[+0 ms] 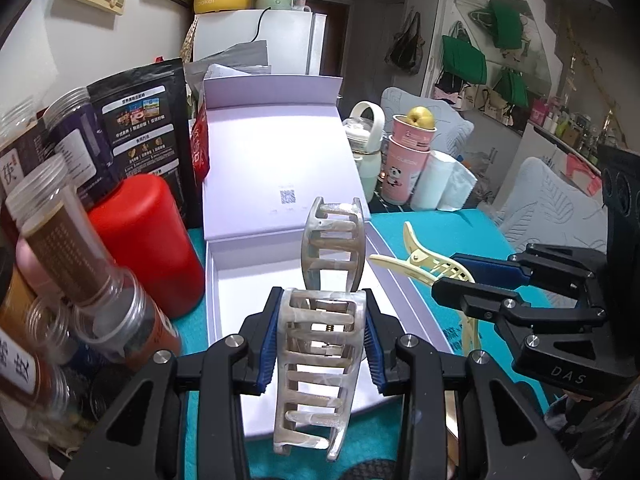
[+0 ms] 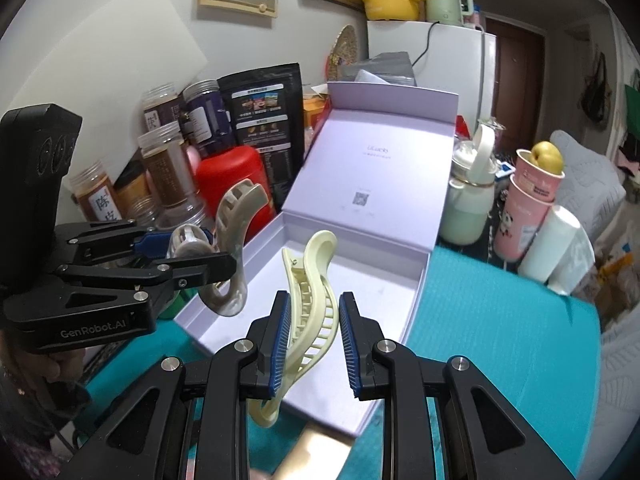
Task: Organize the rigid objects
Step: 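Carry both clips over the open lavender box with both grippers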
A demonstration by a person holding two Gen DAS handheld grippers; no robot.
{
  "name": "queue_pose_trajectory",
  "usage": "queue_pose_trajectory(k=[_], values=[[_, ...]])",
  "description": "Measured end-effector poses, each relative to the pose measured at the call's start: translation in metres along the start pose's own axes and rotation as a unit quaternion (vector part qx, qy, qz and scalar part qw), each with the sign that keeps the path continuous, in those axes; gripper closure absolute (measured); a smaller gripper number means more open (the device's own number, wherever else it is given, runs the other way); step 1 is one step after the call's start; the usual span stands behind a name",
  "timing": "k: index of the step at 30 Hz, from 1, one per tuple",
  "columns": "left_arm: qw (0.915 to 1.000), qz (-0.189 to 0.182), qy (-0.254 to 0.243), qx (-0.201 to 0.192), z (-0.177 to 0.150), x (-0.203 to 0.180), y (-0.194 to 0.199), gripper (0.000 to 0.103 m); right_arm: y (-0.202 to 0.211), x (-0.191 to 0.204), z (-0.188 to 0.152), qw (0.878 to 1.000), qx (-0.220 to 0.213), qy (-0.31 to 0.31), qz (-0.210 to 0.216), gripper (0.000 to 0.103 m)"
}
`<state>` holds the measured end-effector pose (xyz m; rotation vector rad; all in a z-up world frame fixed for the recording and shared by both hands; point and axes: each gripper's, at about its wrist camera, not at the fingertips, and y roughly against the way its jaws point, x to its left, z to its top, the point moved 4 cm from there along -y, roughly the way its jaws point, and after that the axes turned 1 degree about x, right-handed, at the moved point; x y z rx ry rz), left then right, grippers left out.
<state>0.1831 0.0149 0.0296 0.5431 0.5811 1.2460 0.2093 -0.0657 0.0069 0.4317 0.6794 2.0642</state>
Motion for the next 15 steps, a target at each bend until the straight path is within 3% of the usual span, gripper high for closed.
queue_pose_trajectory(k=[15], values=[[0.9991,0.032,-0.015,0.022,0.022,0.019,-0.051,0.067,-0.051,-0.028,0.029,1.000,0.018,0.018,-0.011,0.079]])
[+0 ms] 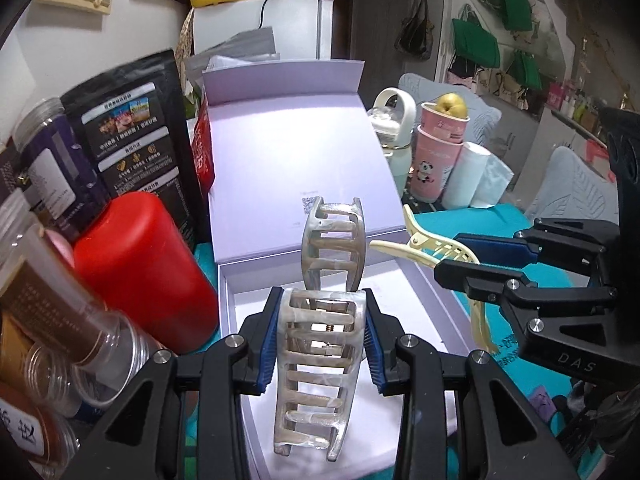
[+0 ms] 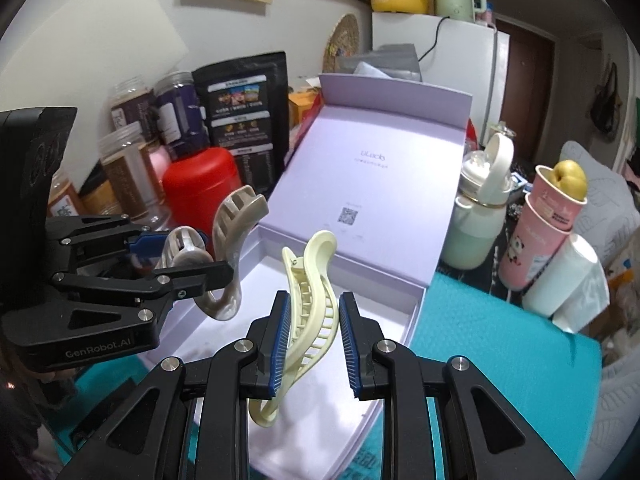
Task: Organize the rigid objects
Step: 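Carry both clips over the open lavender box with both grippers, then open both grippers to drop the clips into the lavender box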
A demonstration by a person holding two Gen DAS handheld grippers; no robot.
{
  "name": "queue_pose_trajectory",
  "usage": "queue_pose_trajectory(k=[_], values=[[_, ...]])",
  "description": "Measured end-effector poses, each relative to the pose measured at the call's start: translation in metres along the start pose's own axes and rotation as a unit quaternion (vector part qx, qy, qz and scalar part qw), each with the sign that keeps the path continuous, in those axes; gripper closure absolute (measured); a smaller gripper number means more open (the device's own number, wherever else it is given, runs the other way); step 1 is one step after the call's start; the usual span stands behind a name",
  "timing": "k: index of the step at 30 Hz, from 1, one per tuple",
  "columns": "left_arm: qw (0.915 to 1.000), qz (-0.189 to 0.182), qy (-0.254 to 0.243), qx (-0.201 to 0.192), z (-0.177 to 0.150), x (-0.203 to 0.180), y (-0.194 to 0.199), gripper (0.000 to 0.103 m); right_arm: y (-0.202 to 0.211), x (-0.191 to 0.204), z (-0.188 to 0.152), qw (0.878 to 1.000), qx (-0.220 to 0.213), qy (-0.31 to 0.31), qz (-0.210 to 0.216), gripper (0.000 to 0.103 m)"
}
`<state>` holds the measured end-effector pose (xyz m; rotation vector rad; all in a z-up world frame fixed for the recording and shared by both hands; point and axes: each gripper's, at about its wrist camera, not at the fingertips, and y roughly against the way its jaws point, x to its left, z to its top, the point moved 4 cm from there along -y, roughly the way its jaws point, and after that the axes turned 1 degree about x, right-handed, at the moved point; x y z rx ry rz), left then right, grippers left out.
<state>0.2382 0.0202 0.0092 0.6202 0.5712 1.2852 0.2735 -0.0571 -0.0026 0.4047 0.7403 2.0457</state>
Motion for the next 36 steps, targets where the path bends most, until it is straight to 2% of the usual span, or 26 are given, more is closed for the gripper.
queue_pose_trajectory(k=[9,21,36], values=[[0.9994,0.017,-0.001,0.032,0.001,0.011,-0.034,0.067,-0.034,-0.009,0.002,1.000,0.023,0.008,-0.013,0.079],[0.9961,0.044,0.003,0.077,-0.007,0.019,-0.072,0.067,-0.069,-0.013,-0.012,0.998,0.056,0.015,-0.018,0.079],[0.9911,0.077,0.007,0.108,-0.020,0.020,-0.104,0.067,-0.094,-0.020,-0.030,0.996,0.081,0.012,-0.027,0.078]])
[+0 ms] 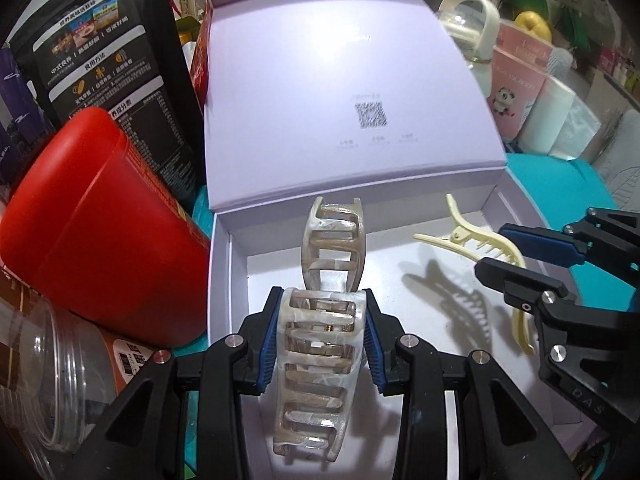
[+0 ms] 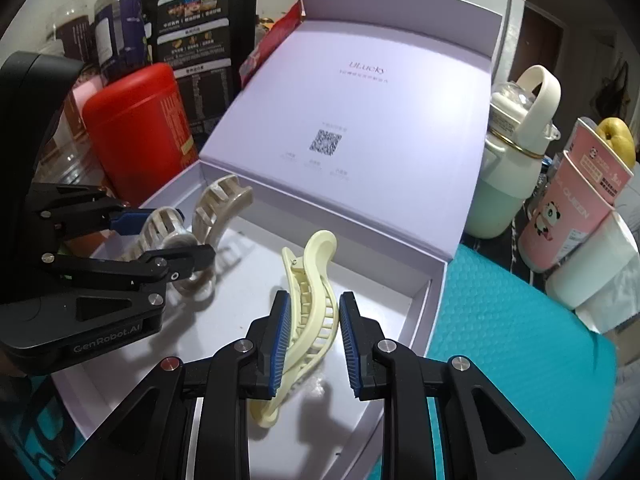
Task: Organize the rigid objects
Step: 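Open both grippers to drop the clips into the lavender box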
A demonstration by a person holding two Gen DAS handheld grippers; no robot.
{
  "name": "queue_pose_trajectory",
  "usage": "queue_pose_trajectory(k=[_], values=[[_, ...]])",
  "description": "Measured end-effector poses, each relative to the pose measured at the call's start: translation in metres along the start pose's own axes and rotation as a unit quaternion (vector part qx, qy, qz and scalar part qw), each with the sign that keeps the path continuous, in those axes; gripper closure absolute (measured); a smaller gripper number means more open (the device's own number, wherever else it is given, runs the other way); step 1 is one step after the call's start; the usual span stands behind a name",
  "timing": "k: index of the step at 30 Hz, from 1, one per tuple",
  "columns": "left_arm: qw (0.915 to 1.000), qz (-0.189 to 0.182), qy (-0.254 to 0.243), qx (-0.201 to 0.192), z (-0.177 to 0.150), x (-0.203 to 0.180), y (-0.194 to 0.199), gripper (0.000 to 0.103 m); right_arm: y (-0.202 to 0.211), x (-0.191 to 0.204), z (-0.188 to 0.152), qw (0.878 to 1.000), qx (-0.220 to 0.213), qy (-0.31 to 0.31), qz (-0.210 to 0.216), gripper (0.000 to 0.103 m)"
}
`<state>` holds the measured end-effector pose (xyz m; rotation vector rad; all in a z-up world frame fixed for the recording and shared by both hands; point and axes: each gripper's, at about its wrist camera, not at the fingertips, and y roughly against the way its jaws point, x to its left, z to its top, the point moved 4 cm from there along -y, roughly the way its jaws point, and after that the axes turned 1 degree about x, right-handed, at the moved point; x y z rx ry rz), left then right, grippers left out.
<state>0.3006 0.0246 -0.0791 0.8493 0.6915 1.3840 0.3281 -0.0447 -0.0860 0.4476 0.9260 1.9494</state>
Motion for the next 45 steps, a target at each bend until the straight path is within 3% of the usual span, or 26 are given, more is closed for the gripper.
queue_pose_trajectory(k=[3,7,13,16,18,19,37,45], values=[[0.9999,-0.009,0.003,0.005,-0.001,-0.003,-0.005,0.067,-0.002,-0.001,-0.003,1.000,0.006,-0.005,0.000,0.077],[0.9999,-0.009,0.005,0.007,0.002,-0.003,-0.006,0.066,0.002,-0.005,-0.004,1.000,0.001,-0.013,0.001,0.059],[1.0000,0.002,0.007,0.002,0.005,0.000,0.002,0.064,0.017,-0.010,-0.005,1.000,-0.009,-0.015,-0.016,0.058],[1.0000,0.003,0.005,-0.003,0.008,-0.002,0.008,0.052,0.025,-0.012,-0.006,1.000,-0.013,-0.019,-0.019,0.052],[0.9999,0.001,0.006,-0.009,0.010,-0.003,0.012,0.031,0.031,-0.013,-0.007,0.999,-0.017,-0.019,-0.022,0.052],[0.9999,0.000,0.007,-0.014,0.011,-0.003,0.015,0.028,0.034,-0.013,-0.007,0.999,-0.020,-0.020,-0.024,0.052],[0.9974,0.003,0.017,-0.070,0.008,0.000,0.079,0.028,0.094,-0.012,0.000,0.996,-0.063,-0.026,-0.049,0.048],[0.9952,0.006,0.021,-0.096,0.003,0.002,0.110,0.028,0.128,-0.005,-0.001,0.994,-0.089,-0.027,-0.059,0.038]])
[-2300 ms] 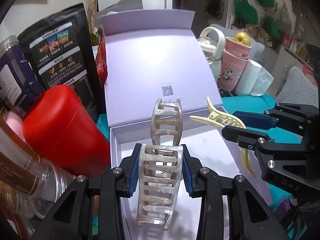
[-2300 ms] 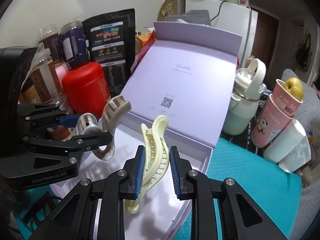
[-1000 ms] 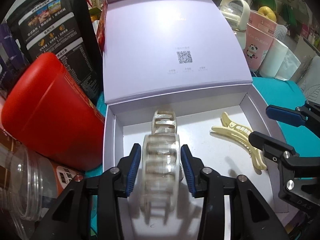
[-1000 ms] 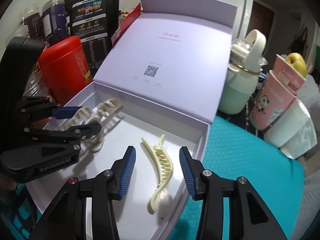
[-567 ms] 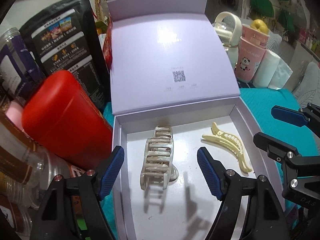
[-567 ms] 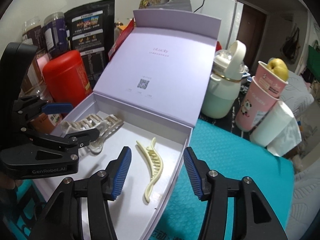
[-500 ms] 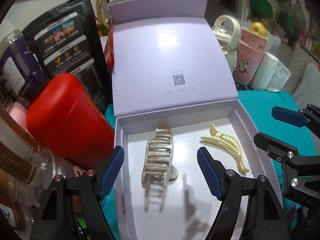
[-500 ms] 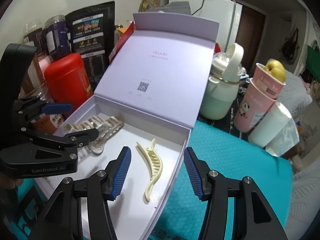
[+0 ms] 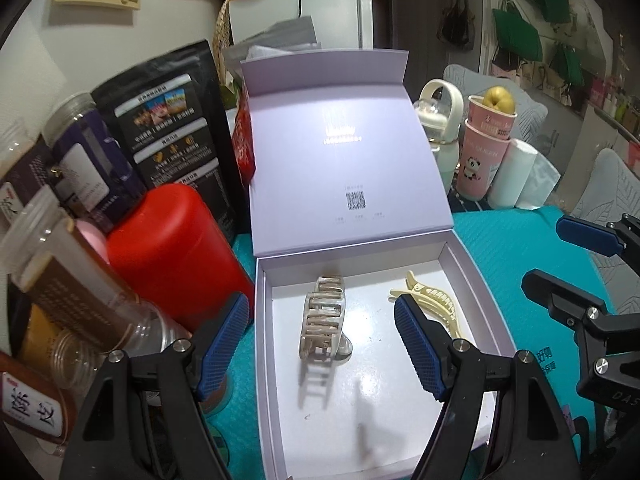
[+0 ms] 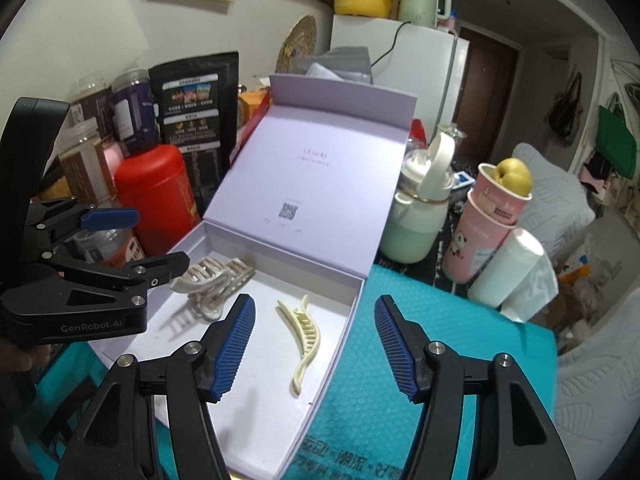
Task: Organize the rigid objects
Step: 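Open both grippers to drop the clips into the lavender box, then withdraw both grippers from the box toward the pink compacts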
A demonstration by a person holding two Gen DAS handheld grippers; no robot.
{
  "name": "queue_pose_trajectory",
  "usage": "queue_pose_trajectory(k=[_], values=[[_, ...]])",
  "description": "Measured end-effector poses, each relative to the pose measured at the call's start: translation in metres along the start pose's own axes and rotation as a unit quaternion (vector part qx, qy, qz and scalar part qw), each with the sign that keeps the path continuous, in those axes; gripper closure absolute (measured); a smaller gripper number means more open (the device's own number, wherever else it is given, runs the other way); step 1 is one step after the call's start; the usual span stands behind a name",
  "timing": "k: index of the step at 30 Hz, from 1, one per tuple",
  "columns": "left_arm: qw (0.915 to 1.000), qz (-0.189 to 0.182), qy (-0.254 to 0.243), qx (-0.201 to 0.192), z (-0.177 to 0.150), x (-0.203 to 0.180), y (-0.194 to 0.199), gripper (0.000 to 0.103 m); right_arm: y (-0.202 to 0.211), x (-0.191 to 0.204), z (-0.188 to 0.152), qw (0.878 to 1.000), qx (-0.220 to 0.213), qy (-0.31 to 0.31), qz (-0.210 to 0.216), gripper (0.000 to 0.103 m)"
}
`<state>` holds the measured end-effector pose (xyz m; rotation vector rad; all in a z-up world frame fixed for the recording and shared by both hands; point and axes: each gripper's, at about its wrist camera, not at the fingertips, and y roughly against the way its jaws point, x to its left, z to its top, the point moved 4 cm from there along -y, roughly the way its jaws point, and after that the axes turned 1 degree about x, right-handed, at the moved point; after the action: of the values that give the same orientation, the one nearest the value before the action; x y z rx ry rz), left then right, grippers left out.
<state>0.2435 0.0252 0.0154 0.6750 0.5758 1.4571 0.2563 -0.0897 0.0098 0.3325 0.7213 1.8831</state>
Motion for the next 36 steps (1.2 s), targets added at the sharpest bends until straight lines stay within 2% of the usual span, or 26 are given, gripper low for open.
queue_pose_trajectory(k=[3,6,17,24,27,36], values=[[1.0000,0.004,0.004,-0.006,0.000,0.001,0.010,0.027,0.011,0.000,0.001,1.000,-0.008,-0.002,-0.004,0.038],[0.9999,-0.001,0.006,-0.012,-0.001,0.002,0.018,0.022,0.022,0.001,0.000,1.000,-0.013,-0.004,-0.008,0.038],[0.9993,-0.002,-0.002,-0.037,-0.011,-0.003,0.054,0.022,0.059,0.007,-0.010,0.999,-0.027,-0.013,-0.017,0.038],[0.9979,-0.018,-0.004,-0.062,-0.023,-0.007,0.085,0.022,0.083,0.012,-0.021,0.999,-0.035,-0.017,-0.021,0.037],[0.9973,-0.017,-0.008,-0.071,-0.029,-0.009,0.096,0.022,0.093,0.015,-0.026,0.999,-0.041,-0.021,-0.018,0.019],[0.9972,-0.037,-0.014,-0.064,-0.059,-0.017,0.120,0.022,0.124,0.029,-0.046,0.998,-0.055,-0.019,-0.013,0.018]])
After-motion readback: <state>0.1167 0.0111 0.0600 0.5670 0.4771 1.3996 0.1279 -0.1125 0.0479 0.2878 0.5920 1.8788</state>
